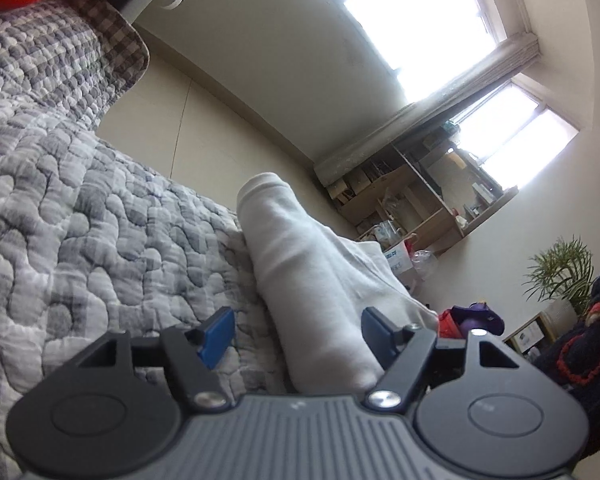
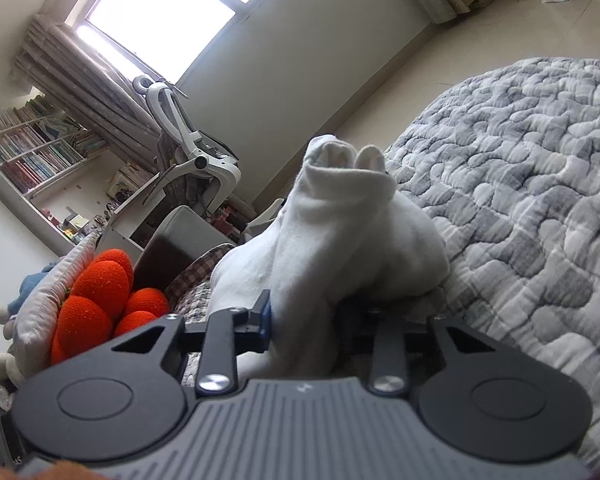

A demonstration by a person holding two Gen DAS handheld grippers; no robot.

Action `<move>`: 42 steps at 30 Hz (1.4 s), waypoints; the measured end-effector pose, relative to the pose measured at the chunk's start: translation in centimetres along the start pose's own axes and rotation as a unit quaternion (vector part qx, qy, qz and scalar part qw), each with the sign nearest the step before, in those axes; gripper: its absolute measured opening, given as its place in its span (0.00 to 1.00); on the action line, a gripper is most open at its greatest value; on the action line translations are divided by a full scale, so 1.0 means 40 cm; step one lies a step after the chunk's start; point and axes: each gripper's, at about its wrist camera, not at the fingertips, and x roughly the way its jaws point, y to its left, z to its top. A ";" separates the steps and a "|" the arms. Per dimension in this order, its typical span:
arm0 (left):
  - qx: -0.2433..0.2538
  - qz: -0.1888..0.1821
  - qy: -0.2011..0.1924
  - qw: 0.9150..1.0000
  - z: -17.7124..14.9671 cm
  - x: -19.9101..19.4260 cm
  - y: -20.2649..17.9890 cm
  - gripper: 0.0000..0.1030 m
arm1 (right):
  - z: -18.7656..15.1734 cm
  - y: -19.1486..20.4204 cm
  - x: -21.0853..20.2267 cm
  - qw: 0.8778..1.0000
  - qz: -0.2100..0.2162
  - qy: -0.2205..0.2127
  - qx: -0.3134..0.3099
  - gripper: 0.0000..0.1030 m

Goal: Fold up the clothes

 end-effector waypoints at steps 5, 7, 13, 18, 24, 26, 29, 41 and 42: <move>-0.015 -0.005 -0.010 1.000 -0.016 -0.014 -0.031 0.72 | 0.014 -0.018 -0.041 0.999 0.011 0.017 0.034 0.32; -0.021 -0.012 -0.017 1.000 -0.029 -0.031 -0.048 0.72 | 0.017 -0.018 -0.063 0.999 0.014 0.029 0.030 0.32; -0.035 -0.012 -0.018 0.999 -0.090 -0.089 -0.086 0.72 | 0.020 -0.026 -0.148 0.996 0.025 0.085 0.025 0.32; -0.050 -0.010 -0.008 0.999 -0.147 -0.158 -0.102 0.72 | 0.020 -0.040 -0.231 0.992 0.023 0.117 0.033 0.32; -0.072 -0.004 0.010 0.997 -0.195 -0.240 -0.113 0.72 | 0.017 -0.053 -0.328 0.989 0.010 0.138 0.046 0.32; -0.074 -0.001 0.014 0.997 -0.208 -0.262 -0.118 0.72 | 0.010 -0.063 -0.357 0.989 0.008 0.141 0.054 0.32; -0.076 0.000 0.026 0.997 -0.223 -0.278 -0.126 0.72 | 0.005 -0.075 -0.395 0.988 0.005 0.144 0.063 0.32; -0.052 0.019 0.101 0.993 -0.316 -0.191 -0.180 0.72 | 0.021 -0.146 -0.495 0.985 0.006 0.141 0.104 0.40; -0.050 0.020 0.100 0.993 -0.316 -0.187 -0.187 0.72 | 0.029 -0.152 -0.506 0.985 0.008 0.136 0.102 0.41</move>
